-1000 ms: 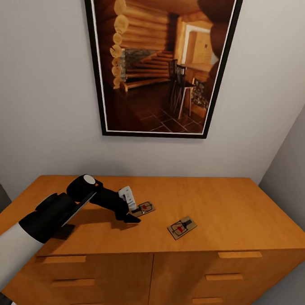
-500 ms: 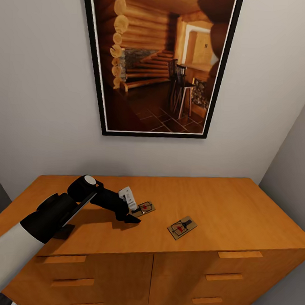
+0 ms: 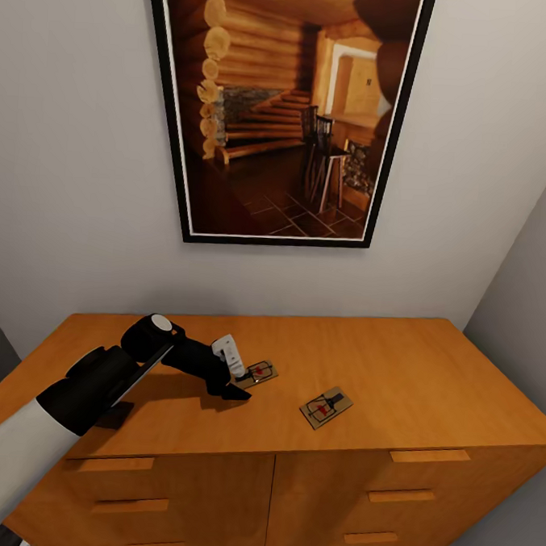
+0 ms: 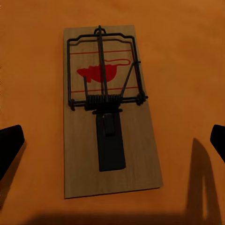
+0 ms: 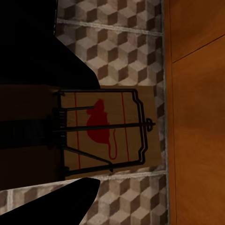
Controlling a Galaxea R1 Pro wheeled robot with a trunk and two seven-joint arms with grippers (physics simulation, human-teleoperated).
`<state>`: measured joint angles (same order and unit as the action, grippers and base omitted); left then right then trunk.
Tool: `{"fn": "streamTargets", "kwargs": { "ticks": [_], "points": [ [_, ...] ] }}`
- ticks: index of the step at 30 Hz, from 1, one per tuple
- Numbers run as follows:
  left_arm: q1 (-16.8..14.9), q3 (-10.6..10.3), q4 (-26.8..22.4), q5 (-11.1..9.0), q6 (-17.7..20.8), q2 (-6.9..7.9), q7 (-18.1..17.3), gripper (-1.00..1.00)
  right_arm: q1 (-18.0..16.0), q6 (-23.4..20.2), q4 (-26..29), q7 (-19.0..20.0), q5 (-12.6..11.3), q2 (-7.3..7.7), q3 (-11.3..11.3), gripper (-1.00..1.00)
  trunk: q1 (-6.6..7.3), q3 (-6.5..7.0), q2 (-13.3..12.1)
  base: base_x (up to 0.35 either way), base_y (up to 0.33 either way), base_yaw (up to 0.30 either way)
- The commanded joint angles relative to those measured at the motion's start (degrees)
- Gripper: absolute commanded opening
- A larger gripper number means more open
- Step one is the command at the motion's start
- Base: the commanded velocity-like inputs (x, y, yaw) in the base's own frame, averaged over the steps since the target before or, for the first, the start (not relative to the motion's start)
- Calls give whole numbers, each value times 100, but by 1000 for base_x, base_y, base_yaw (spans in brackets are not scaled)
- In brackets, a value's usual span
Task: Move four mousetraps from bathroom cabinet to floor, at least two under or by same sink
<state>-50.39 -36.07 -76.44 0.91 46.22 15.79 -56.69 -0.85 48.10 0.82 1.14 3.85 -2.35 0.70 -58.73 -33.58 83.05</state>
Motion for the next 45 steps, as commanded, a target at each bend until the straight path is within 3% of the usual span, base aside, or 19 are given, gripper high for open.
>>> {"fn": "streamTargets", "kwargs": {
  "ticks": [1,45],
  "points": [
    [-6,-6,-4,11,36,3,-18,100,-3,16,-3,-3,11,-1,0,-100,0,-6,3,0,0,0],
    [-6,-80,302,15,36,3,-17,100,-3,16,-3,0,11,-2,0,-100,0,-6,3,0,0,0]
  ]
}}
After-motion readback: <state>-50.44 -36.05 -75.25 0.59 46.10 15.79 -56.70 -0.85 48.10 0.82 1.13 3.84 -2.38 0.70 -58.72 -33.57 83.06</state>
